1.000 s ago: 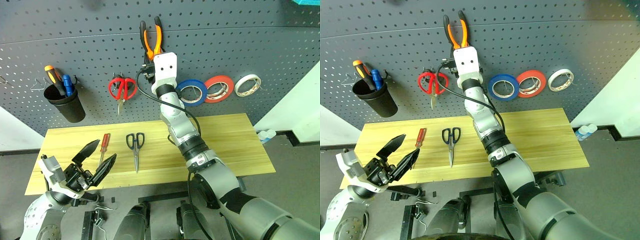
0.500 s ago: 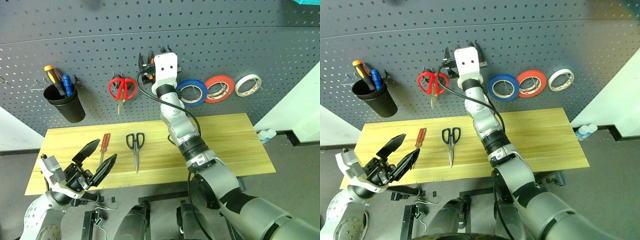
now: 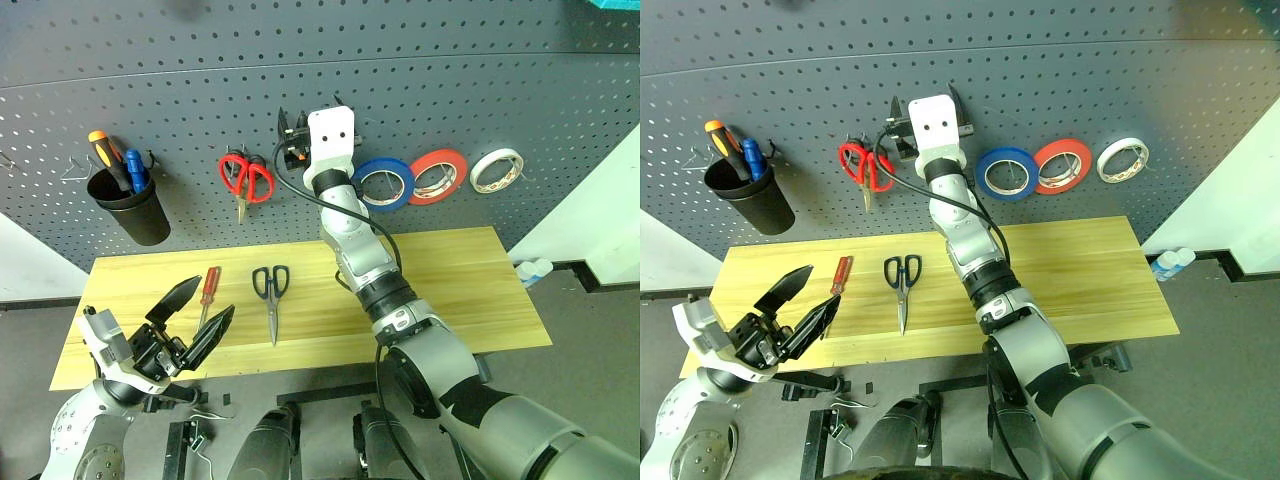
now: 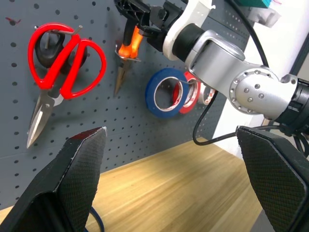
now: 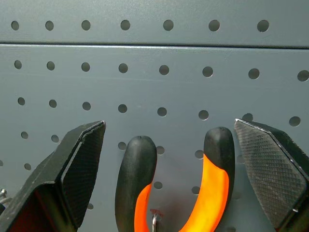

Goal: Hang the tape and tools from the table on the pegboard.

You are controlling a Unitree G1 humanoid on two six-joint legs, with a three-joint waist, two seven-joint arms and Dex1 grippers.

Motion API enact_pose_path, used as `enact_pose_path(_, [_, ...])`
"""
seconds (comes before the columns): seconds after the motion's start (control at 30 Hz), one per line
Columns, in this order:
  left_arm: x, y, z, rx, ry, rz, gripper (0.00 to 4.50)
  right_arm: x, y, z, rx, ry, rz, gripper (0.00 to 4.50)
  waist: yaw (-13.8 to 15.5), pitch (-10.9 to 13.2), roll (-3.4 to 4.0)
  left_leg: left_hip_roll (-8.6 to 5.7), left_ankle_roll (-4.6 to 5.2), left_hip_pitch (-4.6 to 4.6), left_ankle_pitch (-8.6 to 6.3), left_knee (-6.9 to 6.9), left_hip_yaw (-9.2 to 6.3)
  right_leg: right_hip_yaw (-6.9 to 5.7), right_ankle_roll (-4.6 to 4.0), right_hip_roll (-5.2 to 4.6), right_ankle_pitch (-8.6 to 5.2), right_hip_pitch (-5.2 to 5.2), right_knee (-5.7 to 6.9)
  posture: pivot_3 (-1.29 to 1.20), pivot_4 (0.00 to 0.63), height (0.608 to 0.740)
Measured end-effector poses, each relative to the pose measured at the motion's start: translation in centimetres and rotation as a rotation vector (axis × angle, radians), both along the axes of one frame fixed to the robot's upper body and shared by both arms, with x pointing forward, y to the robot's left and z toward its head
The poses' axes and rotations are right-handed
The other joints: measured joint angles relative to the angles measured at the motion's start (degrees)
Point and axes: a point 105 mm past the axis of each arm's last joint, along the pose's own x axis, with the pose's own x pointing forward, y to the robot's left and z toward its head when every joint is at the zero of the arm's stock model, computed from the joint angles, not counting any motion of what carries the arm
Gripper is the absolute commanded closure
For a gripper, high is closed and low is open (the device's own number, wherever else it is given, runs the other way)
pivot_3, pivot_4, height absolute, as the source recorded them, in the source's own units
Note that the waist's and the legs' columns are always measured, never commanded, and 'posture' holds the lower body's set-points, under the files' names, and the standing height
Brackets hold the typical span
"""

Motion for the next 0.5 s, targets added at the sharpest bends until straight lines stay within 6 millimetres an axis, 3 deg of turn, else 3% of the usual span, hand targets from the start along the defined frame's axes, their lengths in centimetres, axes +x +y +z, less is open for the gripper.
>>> enact_pose_path(0.2, [0.0,-0.2,0.0,0.000,-0.002,-0.019,0.00,-1.0,-0.5,-0.2,-0.015,-0.012,0.026,0.03,0.23,-0.01,-0.01,0.00,0.00,-0.02,0.00,-0.04,-0.02,-0.01,0.02,0.00,0.01,0.02,-0.14,0.09,0.170,0.740])
enact_pose_path(0.37, [0.1,-0.3,-0.2,-0.002,0.002,-0.029,0.00,-2.4,-1.7,0.8,-0.018,-0.044,0.031,0.03,0.40,-0.02,-0.02,0.01,0.01,-0.03,-0.01,-0.10,-0.04,-0.04,0.02,0.00,0.01,0.04,-0.24,0.08,0.166,0.740])
enact_pose_path(0.5, [0.3,-0.5,-0.1,-0.004,-0.006,-0.041,0.00,-3.4,-2.6,-0.6,-0.021,0.002,0.032,0.03,1.12,-0.02,-0.04,0.03,0.01,-0.03,-0.02,-0.14,-0.04,-0.04,0.02,0.01,0.01,0.05,-0.31,0.08,0.159,0.740])
